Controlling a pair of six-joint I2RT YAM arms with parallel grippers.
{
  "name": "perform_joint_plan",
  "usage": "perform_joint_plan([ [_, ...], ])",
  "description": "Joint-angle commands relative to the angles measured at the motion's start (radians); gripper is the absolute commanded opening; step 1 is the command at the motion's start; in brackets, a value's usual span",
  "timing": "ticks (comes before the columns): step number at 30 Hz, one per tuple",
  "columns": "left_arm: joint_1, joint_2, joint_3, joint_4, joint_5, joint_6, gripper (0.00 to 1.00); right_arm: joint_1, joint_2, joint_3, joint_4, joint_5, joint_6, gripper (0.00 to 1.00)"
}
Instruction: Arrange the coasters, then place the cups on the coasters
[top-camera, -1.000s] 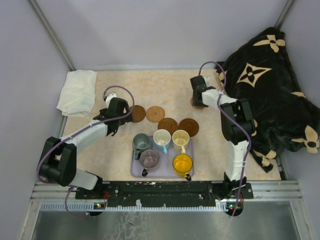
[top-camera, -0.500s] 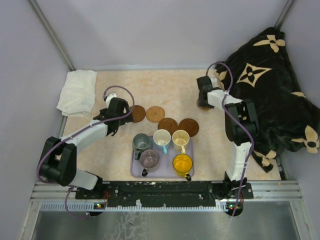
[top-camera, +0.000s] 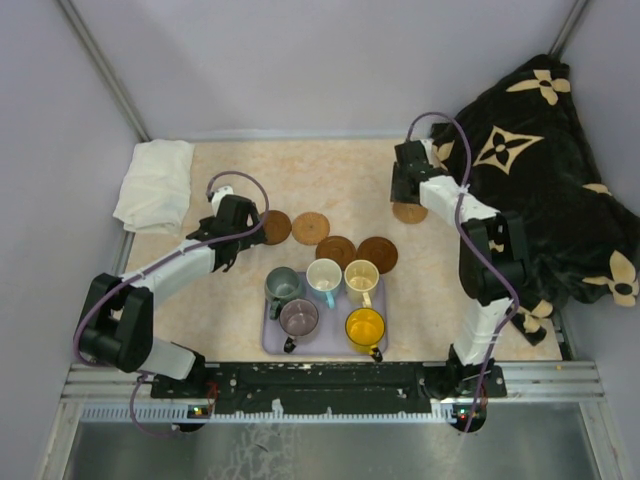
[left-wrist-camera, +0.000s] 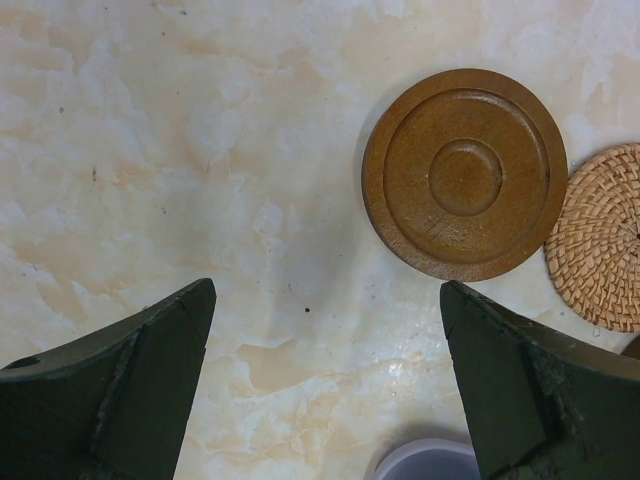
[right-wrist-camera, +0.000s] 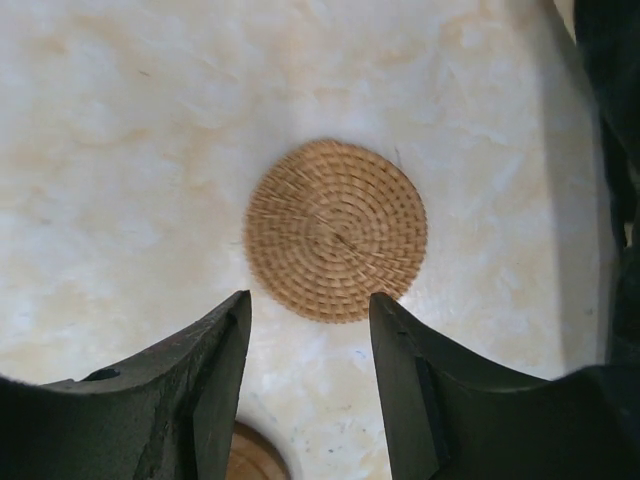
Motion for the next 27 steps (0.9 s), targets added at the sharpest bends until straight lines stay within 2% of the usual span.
perform_joint_plan([
  [1,0.005,-0.025,0.015,0.026,0.002,0.007,0.99,0.067,-0.082,0.114,0.021,-0.032,-0.051,0.52],
  [6,0.005,-0.036,0.001,0.033,-0.001,0.002,0.99,0.189,-0.048,0.179,-0.011,-0.101,-0.120,0.52],
  [11,0.006,-0.037,-0.008,0.024,-0.015,-0.012,0.99,0.303,0.067,0.269,-0.045,-0.139,-0.155,0.52],
  [20,0.006,-0.035,-0.015,0.016,-0.032,-0.033,0.99,0.376,0.207,0.346,-0.063,-0.244,-0.143,0.44],
  [27,0.009,-0.010,-0.012,0.010,-0.015,-0.045,0.99,0.423,0.242,0.354,-0.047,-0.271,-0.149,0.44],
])
